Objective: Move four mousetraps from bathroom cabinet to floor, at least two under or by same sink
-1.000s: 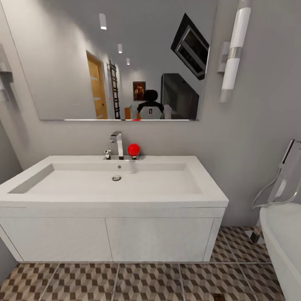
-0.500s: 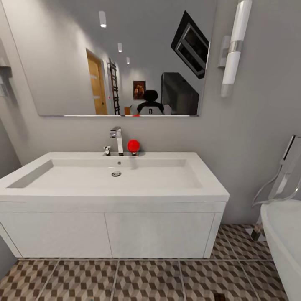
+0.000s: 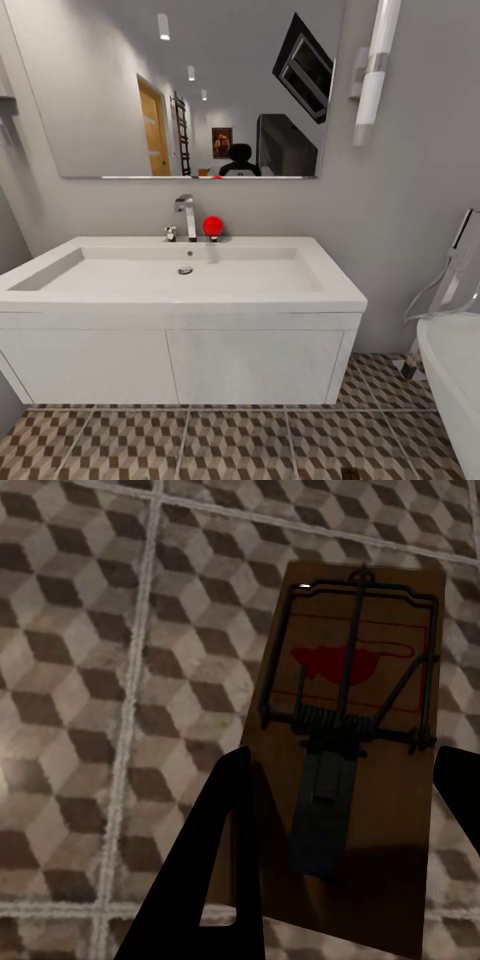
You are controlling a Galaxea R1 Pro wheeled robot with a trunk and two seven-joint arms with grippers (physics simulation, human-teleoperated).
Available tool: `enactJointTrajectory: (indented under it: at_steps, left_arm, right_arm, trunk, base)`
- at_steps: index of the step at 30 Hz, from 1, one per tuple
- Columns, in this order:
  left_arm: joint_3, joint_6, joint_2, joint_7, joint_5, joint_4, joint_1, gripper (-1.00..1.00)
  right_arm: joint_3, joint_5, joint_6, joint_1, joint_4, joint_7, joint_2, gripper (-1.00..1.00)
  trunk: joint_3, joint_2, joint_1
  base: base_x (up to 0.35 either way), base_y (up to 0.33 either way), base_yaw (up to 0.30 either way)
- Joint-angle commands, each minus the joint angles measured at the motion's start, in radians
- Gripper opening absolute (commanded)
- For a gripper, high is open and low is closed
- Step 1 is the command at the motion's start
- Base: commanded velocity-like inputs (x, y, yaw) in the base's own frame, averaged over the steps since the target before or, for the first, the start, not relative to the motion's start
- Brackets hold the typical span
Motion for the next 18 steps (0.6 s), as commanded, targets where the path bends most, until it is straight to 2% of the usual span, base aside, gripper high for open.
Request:
enactJointTrajectory:
  at_steps: [1, 12, 18]
  left_arm:
    - [-0.009, -0.001, 0.0, 0.007, 0.003, -0.001, -0.001, -1.0]
    - [-0.009, -0.001, 0.0, 0.007, 0.003, -0.001, -0.001, -1.0]
    - [-0.01, -0.002, -0.001, 0.006, 0.004, -0.001, -0.001, -1.0]
  right_arm:
    - [0.009, -0.01, -0.007, -0.001, 0.004, 0.001, 0.0, -1.0]
    - [0.009, -0.01, -0.007, -0.001, 0.004, 0.001, 0.0, -1.0]
    - [0.009, -0.01, -0.007, -0.001, 0.004, 0.001, 0.0, -1.0]
  trunk:
    - [-0.004, -0.008, 0.004]
    - [-0.039, -0.085, 0.046]
    - [-0.039, -0.085, 0.046]
  base:
    - [0.0, 0.0, 0.0]
    - [0.0, 0.0, 0.0]
    - [0.0, 0.0, 0.0]
